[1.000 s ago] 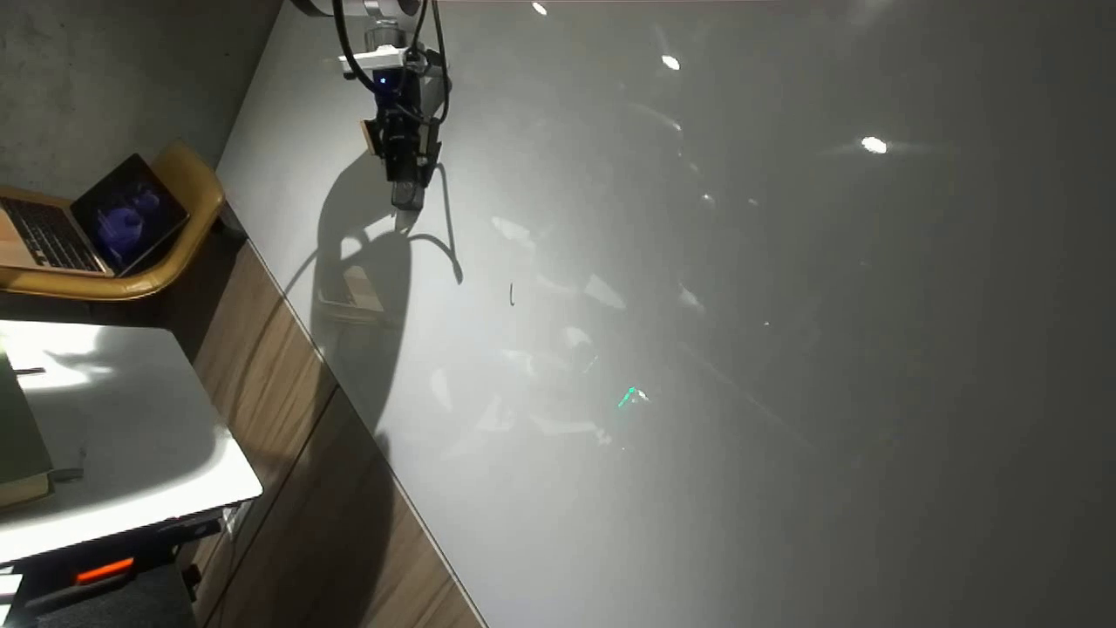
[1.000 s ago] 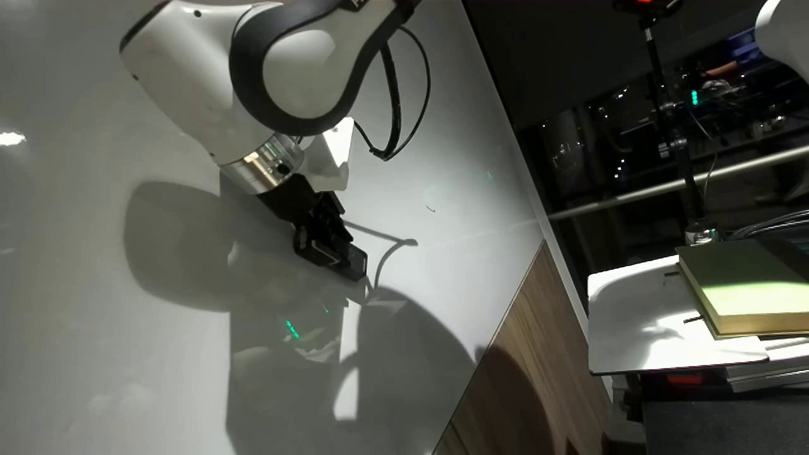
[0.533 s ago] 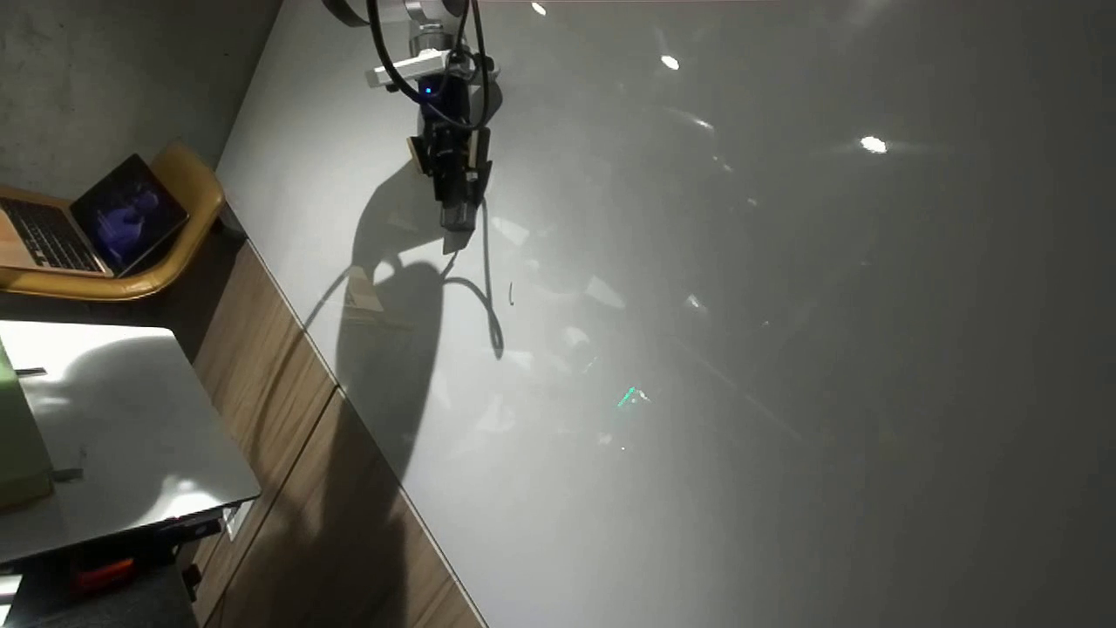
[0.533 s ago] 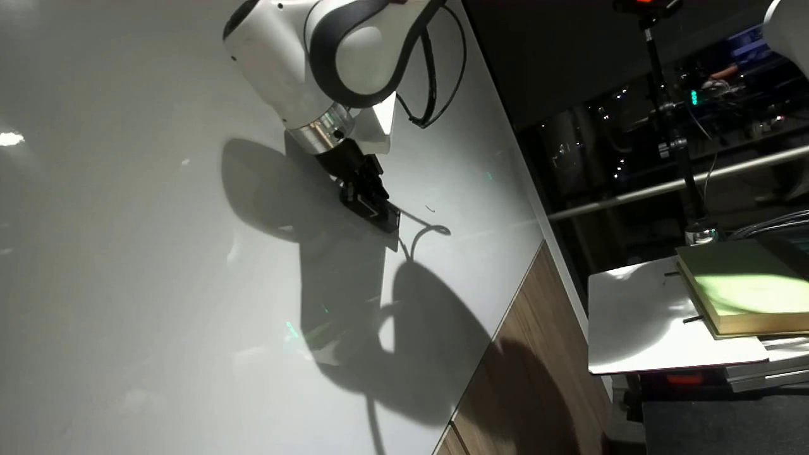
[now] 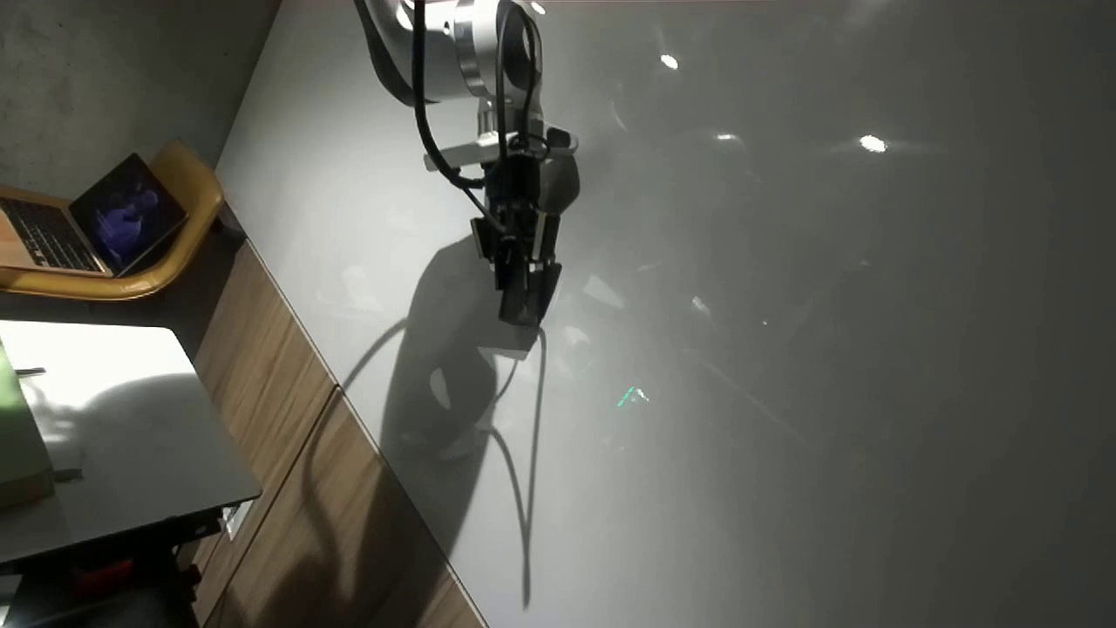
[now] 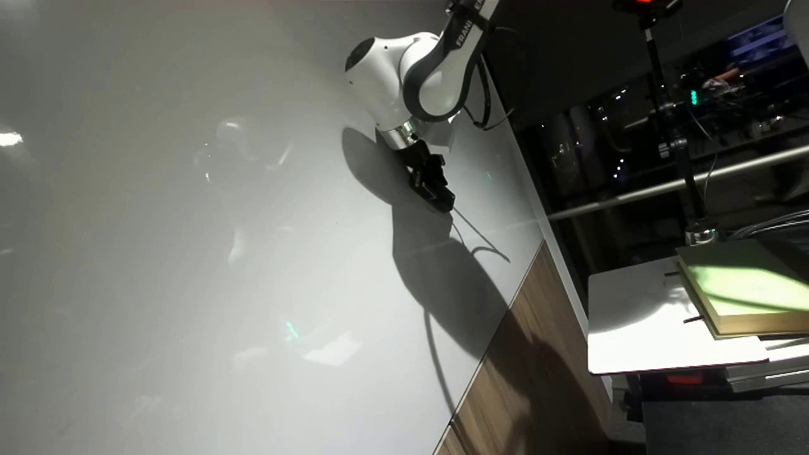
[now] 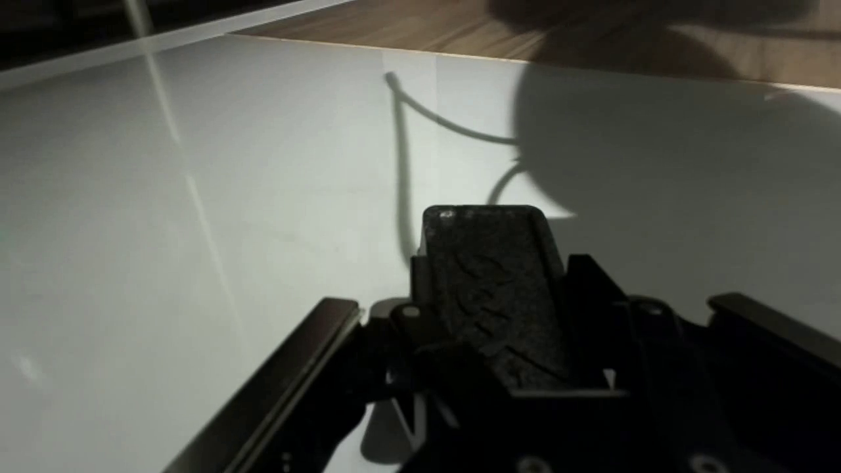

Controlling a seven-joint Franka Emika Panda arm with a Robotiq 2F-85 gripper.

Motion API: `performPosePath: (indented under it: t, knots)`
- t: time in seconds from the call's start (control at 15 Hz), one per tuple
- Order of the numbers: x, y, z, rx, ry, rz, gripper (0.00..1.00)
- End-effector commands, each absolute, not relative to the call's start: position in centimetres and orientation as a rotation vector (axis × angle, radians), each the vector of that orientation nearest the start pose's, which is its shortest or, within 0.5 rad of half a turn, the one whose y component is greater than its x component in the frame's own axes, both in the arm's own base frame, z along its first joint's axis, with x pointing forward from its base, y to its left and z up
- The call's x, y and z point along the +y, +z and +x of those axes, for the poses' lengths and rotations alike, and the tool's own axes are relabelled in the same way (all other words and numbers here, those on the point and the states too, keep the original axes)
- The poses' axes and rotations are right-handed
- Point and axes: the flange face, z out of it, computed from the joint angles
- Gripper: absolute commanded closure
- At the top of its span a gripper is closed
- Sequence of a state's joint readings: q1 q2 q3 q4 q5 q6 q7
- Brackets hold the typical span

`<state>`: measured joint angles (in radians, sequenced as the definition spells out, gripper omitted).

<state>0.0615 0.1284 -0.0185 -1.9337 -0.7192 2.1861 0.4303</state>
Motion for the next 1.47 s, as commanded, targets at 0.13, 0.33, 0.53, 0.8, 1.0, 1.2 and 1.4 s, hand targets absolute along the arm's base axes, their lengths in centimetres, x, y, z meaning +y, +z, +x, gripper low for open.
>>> performPosePath:
  t: [0.13, 0.33, 0.53, 0.8, 1.0, 1.2, 1.4]
  knots:
    - [-5.3, 43.3, 62.6, -0.073, 0.438, 2.616, 0.67]
    - [0.8, 44.5, 60.8, -0.039, 0.483, 2.685, 0.73]
    - [7.2, 44.6, 59.7, 0.079, 0.526, 2.705, 0.72]
    - [10.1, 46.0, 59.5, 0.176, 0.595, 2.689, 0.69]
    - [8.5, 46.5, 59.4, 0.188, 0.591, 2.654, 0.61]
    - [6.6, 46.6, 59.4, 0.178, 0.584, 2.632, 0.21]
    - [2.8, 46.4, 59.6, 0.141, 0.6, 2.606, 0.02]
